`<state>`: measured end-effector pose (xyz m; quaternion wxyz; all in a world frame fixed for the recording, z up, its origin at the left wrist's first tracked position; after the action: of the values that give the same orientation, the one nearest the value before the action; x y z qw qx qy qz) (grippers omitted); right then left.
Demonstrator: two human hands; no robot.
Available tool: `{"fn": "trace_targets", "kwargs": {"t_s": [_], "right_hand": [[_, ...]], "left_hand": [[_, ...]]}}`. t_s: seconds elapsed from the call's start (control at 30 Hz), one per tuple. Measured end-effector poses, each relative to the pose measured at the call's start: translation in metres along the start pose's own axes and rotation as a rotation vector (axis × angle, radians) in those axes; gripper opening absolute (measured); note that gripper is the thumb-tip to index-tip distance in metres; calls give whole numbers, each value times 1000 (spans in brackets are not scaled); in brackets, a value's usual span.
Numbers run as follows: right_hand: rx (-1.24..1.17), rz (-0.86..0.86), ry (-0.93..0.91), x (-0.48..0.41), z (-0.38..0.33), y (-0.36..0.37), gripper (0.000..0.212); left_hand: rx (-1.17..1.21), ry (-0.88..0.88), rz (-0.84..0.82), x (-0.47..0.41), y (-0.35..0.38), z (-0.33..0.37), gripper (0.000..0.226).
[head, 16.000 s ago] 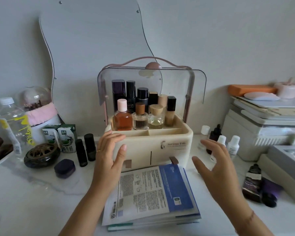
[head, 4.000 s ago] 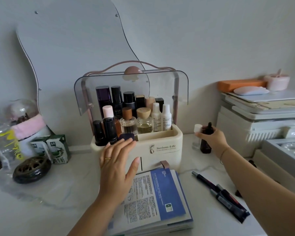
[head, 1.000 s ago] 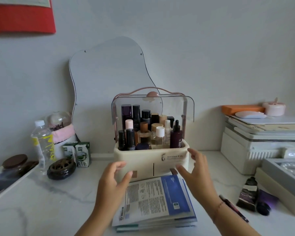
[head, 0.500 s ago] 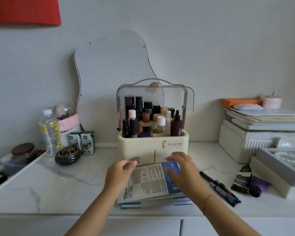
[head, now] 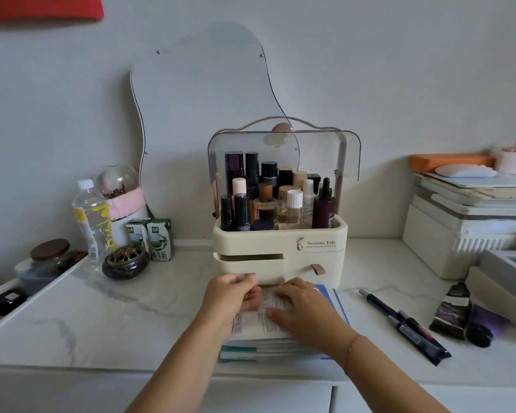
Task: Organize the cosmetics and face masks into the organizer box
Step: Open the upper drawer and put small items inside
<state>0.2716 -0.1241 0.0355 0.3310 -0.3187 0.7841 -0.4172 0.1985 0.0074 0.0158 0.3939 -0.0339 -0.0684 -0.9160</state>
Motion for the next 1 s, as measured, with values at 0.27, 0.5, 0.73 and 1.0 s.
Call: {"fn": "trace_targets", "kwargs": {"t_s": [0.27,0.5,0.73,1.0], "right_hand": [[74,56,1,8,-1,-2,39],[-13,57,74,24,14,-17,41],[-1,-64,-8,40,17,-16,51],[-5,-17,-28,47,12,-18,70]], "left_hand": [[-32,62,-46,27,-9,-2,10],[-76,133,-68,45,-18,2,10],[-127,178,-95,77,-34,-12,15],[-138,240,-81,91,-36,-19,22]]}}
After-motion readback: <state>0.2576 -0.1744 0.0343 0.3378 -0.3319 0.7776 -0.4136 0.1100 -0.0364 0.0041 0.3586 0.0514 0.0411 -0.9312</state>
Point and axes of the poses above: each hand's wrist, its own x-axis away from the middle knuckle, its own y-axis out of the palm, z = x × y, the point moved 8 cm from there along -x, towards the middle knuckle
